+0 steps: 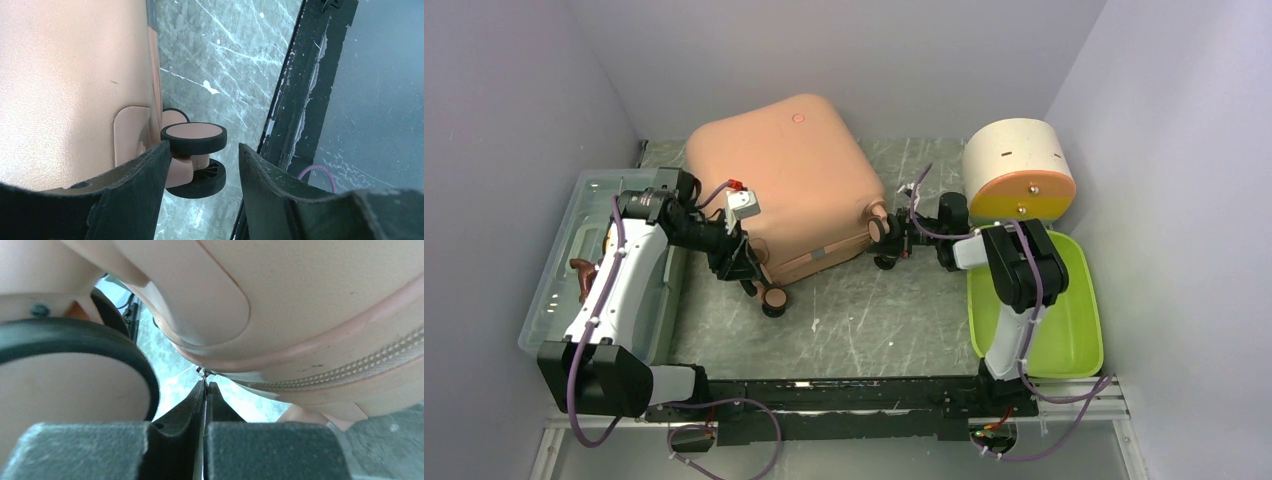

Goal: Open, take out, and arrange the luggage
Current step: Pick up the zipper from the luggage, then pick up the handle of the luggage.

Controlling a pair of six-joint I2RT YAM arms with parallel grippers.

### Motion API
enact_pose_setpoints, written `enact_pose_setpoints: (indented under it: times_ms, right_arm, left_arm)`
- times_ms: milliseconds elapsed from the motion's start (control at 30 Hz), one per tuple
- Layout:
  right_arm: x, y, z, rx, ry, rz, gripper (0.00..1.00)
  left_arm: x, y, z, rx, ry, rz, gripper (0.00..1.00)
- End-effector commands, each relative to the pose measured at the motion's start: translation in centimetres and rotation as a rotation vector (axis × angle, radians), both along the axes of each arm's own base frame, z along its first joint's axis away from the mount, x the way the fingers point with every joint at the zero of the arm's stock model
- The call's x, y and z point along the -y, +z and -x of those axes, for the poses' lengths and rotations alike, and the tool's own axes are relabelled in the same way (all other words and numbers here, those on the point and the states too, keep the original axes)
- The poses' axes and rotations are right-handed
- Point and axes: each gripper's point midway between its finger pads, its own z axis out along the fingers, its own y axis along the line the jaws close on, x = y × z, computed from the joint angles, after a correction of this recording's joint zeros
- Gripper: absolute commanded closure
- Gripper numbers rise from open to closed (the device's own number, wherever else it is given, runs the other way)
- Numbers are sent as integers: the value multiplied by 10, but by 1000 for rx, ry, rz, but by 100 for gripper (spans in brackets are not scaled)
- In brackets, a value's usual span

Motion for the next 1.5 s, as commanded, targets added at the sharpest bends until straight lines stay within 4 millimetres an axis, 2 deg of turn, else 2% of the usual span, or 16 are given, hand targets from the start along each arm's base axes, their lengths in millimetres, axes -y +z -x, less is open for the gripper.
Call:
enact_pose_setpoints:
  times_ms: [0, 167, 333, 433, 733, 900, 1100, 1300, 1367, 1467]
  right_arm:
    - [24, 5, -34, 88, -210, 134, 100]
    - [48, 6, -40, 64, -379, 246, 100]
    - [80, -16, -69, 0, -573, 444, 100]
    - [96, -26, -82, -51, -634, 504, 100]
    - [123, -18, -96, -89, -783, 560, 100]
    - [136, -16, -97, -126, -834, 545, 100]
    - [147, -20, -99, -217, -872, 494, 100]
    - [158, -19, -112, -206, -923, 521, 100]
    - [155, -16, -114, -196, -916, 515, 100]
    - [149, -16, -113, -188, -891, 522, 100]
  left_arm:
    - [-31, -31, 19, -104, 52, -185, 40]
    - [-32, -28, 21, -88, 55, -188, 40]
    - [-31, -27, 22, -88, 53, -181, 42]
    - [-30, -24, 24, -81, 54, -174, 42]
    - [-30, -20, 26, -73, 55, -175, 42]
    - [-28, -17, 27, -63, 55, -158, 43]
    - [-27, -23, 32, -88, 44, -154, 44]
    - [-29, -29, 35, -93, 43, -164, 44]
    - [-27, -25, 35, -90, 42, -151, 44]
    - [-20, -3, 29, -40, 45, -101, 42]
